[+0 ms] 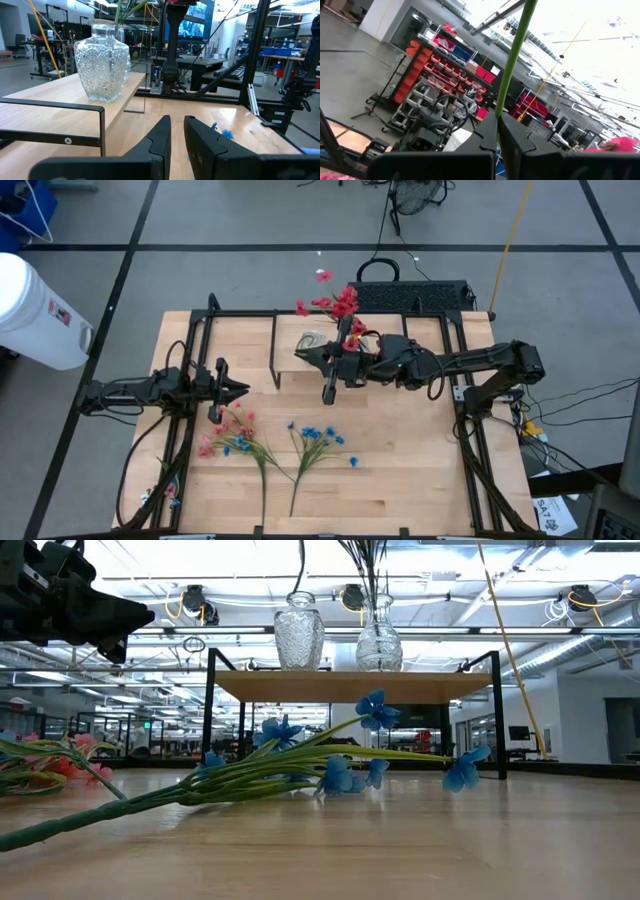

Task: Pick and place flowers into a vace then onto a shelf
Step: Put the black tulip into the left transparent vase on the shelf

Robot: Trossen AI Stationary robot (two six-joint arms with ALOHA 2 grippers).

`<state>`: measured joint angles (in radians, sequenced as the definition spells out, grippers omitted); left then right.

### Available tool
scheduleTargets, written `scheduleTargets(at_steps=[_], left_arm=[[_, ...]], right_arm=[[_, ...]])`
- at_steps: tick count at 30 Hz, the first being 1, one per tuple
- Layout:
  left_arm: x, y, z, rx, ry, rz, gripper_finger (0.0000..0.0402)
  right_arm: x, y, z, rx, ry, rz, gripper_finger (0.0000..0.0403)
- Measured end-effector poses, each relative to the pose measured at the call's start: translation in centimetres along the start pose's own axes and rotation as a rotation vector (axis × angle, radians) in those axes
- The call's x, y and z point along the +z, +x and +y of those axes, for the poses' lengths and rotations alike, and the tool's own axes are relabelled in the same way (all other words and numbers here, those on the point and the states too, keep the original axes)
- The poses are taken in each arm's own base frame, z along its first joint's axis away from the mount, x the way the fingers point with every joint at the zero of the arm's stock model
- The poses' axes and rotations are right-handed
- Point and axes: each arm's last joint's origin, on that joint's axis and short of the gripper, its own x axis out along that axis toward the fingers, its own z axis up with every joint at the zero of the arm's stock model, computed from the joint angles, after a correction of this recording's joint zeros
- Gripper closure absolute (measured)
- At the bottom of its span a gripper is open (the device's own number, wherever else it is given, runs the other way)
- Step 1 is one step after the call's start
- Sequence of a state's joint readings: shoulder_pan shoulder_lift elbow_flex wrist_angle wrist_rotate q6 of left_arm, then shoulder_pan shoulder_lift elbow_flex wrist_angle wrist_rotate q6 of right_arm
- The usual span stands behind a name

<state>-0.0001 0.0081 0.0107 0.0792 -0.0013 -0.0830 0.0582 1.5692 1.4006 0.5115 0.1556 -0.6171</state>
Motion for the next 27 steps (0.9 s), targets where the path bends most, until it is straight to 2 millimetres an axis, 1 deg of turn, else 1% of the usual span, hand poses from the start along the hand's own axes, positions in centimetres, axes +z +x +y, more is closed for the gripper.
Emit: scheduleTargets(at_steps=[9,13,17,21,27], left_arm=[[0.0,0.0,0.0,0.0,0.0,0.0,0.0344],[0.0,0.0,0.0,0.0,0.0,0.0,0.0344],[0.0,0.0,0.0,0.0,0.0,0.0,0.0344],[0.0,0.0,0.0,0.0,0.0,0.0,0.0344],[0.0,0.0,0.0,0.0,0.0,0.0,0.0344]], right_arm=[[0.2,0.0,0.2,0.004,-0.026,-0.004,0.0403],[0.4,-0.1,0.4,-0.02,-0.071,0.005,0.0403],[0.3,-0.1,0.4,-0.031,-0.071,0.019,0.0403],[0.0,0.0,0.1,-0.034,-0.04,0.035,0.0403],[-1.1,0.3,-0.3,-0.032,0.005,0.075,0.0403]])
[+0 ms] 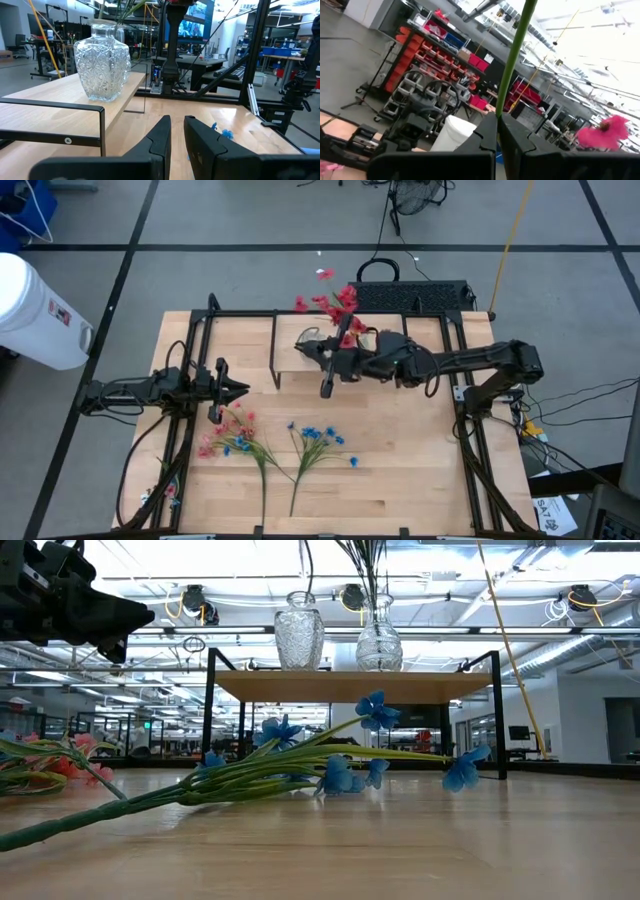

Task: Pick and place flowers into a vace then onto a shelf
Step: Put the black tulip into the left transparent vase on the shelf

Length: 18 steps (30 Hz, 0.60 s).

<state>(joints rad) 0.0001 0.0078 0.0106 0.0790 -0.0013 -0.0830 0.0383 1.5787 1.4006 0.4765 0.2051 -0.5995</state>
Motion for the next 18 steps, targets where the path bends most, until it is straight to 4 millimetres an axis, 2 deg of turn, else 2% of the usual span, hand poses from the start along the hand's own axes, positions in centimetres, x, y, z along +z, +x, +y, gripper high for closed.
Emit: scheduleTargets(at_steps=[8,18], left_arm=[[0.0,0.0,0.0,0.0,0.0,0.0,0.0344],[0.0,0.0,0.0,0.0,0.0,0.0,0.0344]], right_arm=[[-1.3,0.6,0.0,0.02,0.058,0.027,0.0403],[-1.7,0.7,-0.7,-0.004,0.163,0.04,0.0403]])
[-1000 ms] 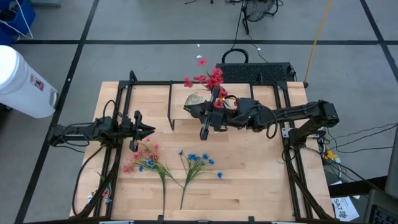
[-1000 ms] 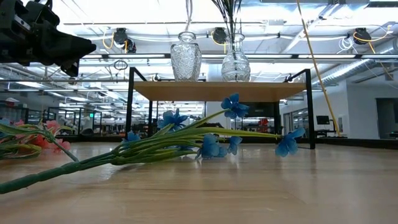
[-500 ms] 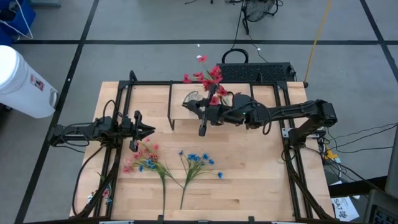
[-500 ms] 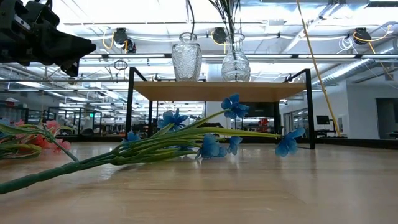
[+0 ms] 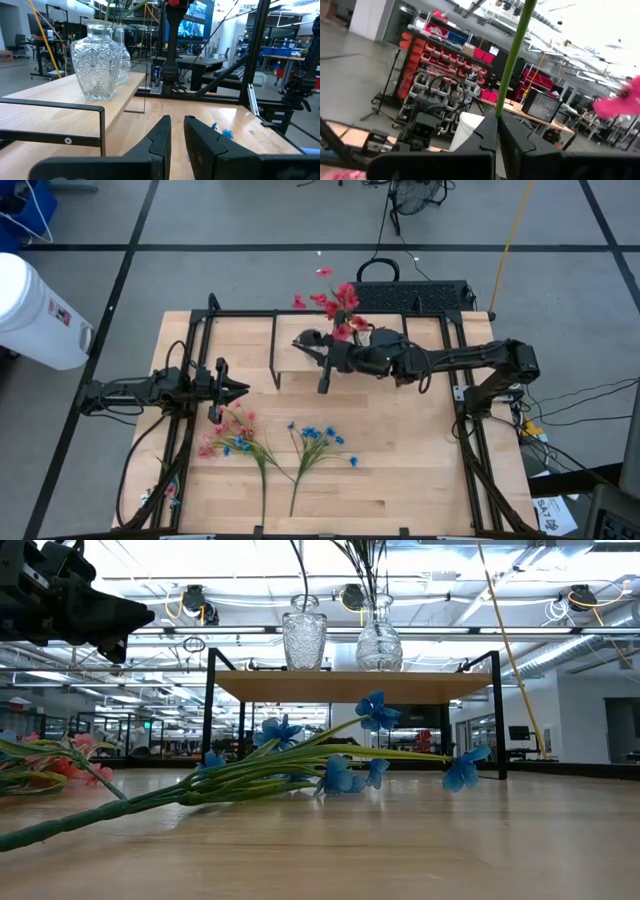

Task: Pick and place flowers into a vace then onto a shelf
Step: Put the black tulip into the left transparent vase on the shelf

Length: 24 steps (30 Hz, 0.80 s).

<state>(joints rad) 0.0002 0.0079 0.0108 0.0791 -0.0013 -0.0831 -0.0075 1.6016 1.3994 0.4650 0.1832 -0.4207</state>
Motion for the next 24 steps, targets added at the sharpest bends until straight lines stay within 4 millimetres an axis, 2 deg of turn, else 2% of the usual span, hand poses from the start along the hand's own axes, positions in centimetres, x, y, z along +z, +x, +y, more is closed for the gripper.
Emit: scheduleTargets(at_steps=[6,12,16,24], left_arm=[[0.0,0.0,0.0,0.0,0.0,0.0,0.0344],[0.0,0.0,0.0,0.0,0.0,0.0,0.0344],[0.0,0.0,0.0,0.0,0.0,0.0,0.0344],[0.0,0.0,0.0,0.0,0.0,0.0,0.0344]], right_arm=[[-1.1,0.2,-1.2,-0.017,0.054,0.066,0.0403],[-1.6,0.2,-1.5,-0.025,0.068,0.1,0.04],[-1.8,0.2,-1.6,-0.108,0.066,0.146,0.0385],[-2.0,0.2,-1.6,-0.111,0.114,0.169,0.035]])
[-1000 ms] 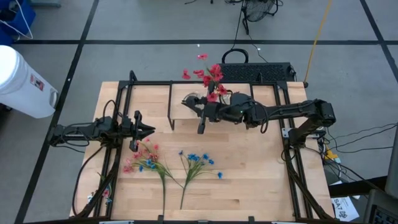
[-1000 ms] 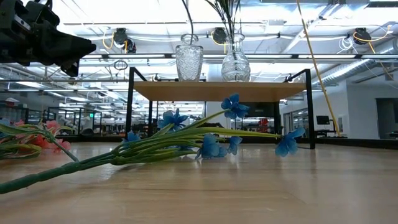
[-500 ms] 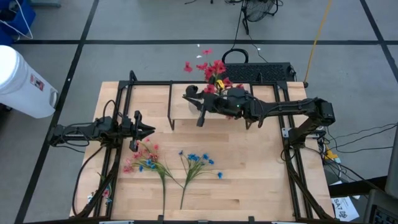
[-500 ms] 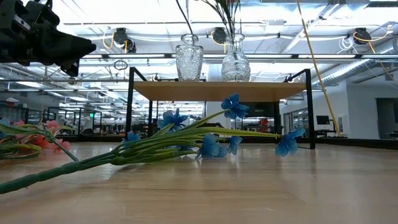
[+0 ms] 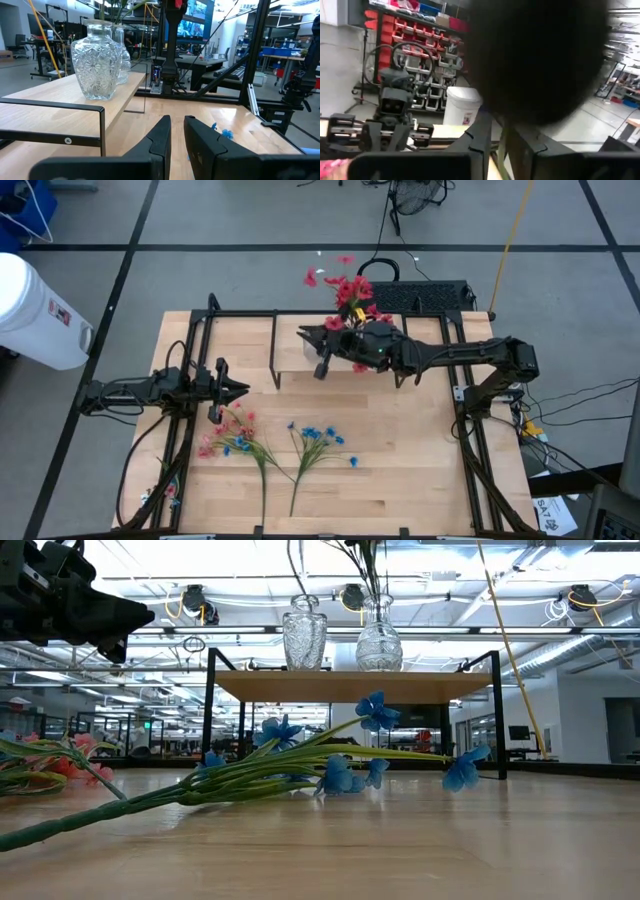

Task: Pick and place flowers into a vace then onto a shelf
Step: Put the black tulip into the left transparent vase on the shelf

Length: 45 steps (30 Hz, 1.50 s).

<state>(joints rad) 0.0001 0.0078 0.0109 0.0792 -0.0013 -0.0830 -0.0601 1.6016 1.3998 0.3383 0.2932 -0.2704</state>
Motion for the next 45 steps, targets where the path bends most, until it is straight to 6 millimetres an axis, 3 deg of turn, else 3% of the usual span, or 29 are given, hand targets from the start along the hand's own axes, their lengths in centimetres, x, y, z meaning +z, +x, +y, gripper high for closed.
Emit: scheduleTargets(at_steps=[14,33,39,45], left_arm=[[0.0,0.0,0.0,0.0,0.0,0.001,0.0344],[0.0,0.0,0.0,0.0,0.0,0.001,0.0344],[0.0,0.0,0.0,0.0,0.0,0.0,0.0344],[0.0,0.0,0.0,0.0,0.0,0.001,0.0344]], right_arm=[[-1.2,0.0,-0.4,-0.064,0.089,0.122,0.0301],[-0.1,-0.7,2.0,-0.004,-0.021,0.058,0.0305],[-0.3,-1.0,2.4,-0.134,-0.039,0.118,0.0305],[-1.0,-1.2,2.6,-0.127,-0.041,0.188,0.03]])
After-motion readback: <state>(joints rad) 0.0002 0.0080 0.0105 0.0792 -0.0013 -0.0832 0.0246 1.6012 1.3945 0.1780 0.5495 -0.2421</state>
